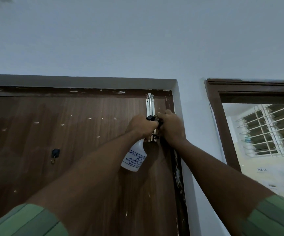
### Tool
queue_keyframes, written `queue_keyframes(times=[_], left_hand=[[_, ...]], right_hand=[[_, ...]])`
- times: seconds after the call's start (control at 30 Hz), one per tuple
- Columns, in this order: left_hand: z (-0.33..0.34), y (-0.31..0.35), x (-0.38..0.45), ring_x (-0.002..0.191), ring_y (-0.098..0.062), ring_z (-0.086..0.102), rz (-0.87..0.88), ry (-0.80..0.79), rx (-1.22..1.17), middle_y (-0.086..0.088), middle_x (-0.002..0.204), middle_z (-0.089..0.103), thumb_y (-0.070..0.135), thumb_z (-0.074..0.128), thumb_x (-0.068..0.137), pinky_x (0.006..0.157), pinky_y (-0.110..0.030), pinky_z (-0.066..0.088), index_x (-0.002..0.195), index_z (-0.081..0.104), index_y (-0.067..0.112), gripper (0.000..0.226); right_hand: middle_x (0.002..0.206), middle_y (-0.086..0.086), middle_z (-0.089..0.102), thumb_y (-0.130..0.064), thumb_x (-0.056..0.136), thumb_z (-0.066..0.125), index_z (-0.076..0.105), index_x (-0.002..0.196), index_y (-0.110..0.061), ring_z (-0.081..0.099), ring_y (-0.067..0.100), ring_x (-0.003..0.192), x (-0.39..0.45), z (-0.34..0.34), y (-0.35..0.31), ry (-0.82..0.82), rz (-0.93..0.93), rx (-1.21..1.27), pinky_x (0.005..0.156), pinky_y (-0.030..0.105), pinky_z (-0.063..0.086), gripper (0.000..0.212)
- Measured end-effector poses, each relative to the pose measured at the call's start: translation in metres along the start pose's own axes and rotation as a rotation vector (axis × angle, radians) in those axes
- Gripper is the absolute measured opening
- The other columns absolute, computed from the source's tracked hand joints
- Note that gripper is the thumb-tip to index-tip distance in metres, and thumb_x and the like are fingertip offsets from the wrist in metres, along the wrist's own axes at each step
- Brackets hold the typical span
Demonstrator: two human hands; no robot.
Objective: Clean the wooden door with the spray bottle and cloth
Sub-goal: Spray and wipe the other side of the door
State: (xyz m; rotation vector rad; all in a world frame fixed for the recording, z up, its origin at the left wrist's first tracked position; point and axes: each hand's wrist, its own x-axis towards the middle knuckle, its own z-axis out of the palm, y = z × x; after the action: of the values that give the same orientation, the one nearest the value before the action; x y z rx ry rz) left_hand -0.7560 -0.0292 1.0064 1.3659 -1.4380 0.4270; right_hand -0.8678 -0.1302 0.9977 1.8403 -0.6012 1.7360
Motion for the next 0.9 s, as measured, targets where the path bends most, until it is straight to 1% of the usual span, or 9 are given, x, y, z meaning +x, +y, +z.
queue_keyframes(times=[0.07,0.2,0.33,0.47,0.57,0.63,0.7,0.8,0.9], left_hand=[[0.001,-0.002,0.006,0.049,-0.014,0.069,0.005,0.011,0.011,-0.004,0.064,0.073,0.033,0.069,0.095,0.057,-0.030,0.057,0.084,0.070,0.010,0.025],[-0.003,0.004,0.025,0.053,-0.016,0.070,0.041,0.022,0.018,-0.003,0.064,0.072,0.034,0.068,0.094,0.059,-0.032,0.058,0.084,0.070,0.011,0.024],[-0.002,0.014,0.037,0.060,-0.021,0.072,0.073,0.038,-0.004,-0.006,0.069,0.074,0.030,0.068,0.090,0.066,-0.038,0.062,0.080,0.069,0.012,0.020],[-0.007,0.011,0.044,0.061,-0.020,0.071,0.049,0.038,-0.029,-0.011,0.075,0.076,0.031,0.068,0.093,0.069,-0.037,0.061,0.084,0.072,0.008,0.025],[-0.017,0.002,0.042,0.059,-0.020,0.068,0.043,0.007,-0.018,-0.010,0.071,0.074,0.027,0.064,0.097,0.072,-0.038,0.060,0.086,0.072,0.005,0.026],[-0.021,0.001,0.042,0.056,-0.018,0.068,0.043,0.006,0.005,-0.010,0.070,0.075,0.025,0.064,0.097,0.069,-0.036,0.060,0.089,0.073,0.004,0.024],[-0.023,0.001,0.043,0.051,-0.014,0.067,0.044,0.005,0.018,-0.010,0.070,0.076,0.022,0.065,0.096,0.059,-0.029,0.057,0.088,0.073,0.003,0.023],[-0.025,0.005,0.044,0.044,-0.010,0.065,0.044,0.041,0.041,-0.004,0.058,0.071,0.023,0.065,0.092,0.050,-0.024,0.049,0.079,0.071,0.007,0.022],[-0.029,0.003,0.042,0.048,-0.012,0.068,0.054,0.034,0.031,-0.008,0.065,0.075,0.025,0.065,0.093,0.051,-0.025,0.052,0.083,0.073,0.005,0.024]], right_hand=[[0.106,0.006,0.063,-0.001,0.087,0.068,0.071,0.121,-0.015,0.059,0.026,0.093,-0.004,0.005,0.001,0.037,-0.005,0.013,0.068,0.031,0.044,0.037],[0.101,0.004,0.061,-0.005,0.086,0.067,0.072,0.112,-0.019,0.059,0.026,0.091,0.036,0.014,0.002,0.083,0.029,0.031,0.067,0.034,0.048,0.030],[0.103,0.006,0.062,-0.003,0.086,0.067,0.072,0.122,-0.017,0.061,0.027,0.095,0.072,0.019,0.002,0.103,0.107,0.061,0.072,0.034,0.048,0.038],[0.103,0.006,0.066,-0.003,0.089,0.066,0.072,0.123,-0.017,0.061,0.025,0.090,0.023,0.024,0.004,0.230,0.110,0.146,0.066,0.029,0.039,0.037],[0.102,0.006,0.067,-0.006,0.088,0.070,0.071,0.124,-0.017,0.060,0.024,0.089,-0.011,0.023,0.004,0.203,0.040,0.121,0.066,0.035,0.050,0.038],[0.100,0.005,0.066,-0.001,0.087,0.066,0.075,0.115,-0.018,0.060,0.024,0.087,0.008,0.018,0.002,0.161,0.046,0.098,0.067,0.035,0.050,0.034],[0.100,0.004,0.065,0.005,0.086,0.059,0.077,0.107,-0.019,0.059,0.024,0.087,0.051,0.009,0.000,0.158,0.061,0.090,0.068,0.033,0.046,0.037],[0.109,0.006,0.069,0.004,0.089,0.056,0.077,0.112,-0.019,0.064,0.026,0.097,0.098,0.004,0.001,0.077,0.087,0.047,0.071,0.031,0.044,0.039],[0.107,0.007,0.067,0.005,0.090,0.052,0.073,0.124,-0.018,0.063,0.028,0.096,0.082,0.015,-0.005,0.144,0.148,0.108,0.075,0.036,0.051,0.046]])
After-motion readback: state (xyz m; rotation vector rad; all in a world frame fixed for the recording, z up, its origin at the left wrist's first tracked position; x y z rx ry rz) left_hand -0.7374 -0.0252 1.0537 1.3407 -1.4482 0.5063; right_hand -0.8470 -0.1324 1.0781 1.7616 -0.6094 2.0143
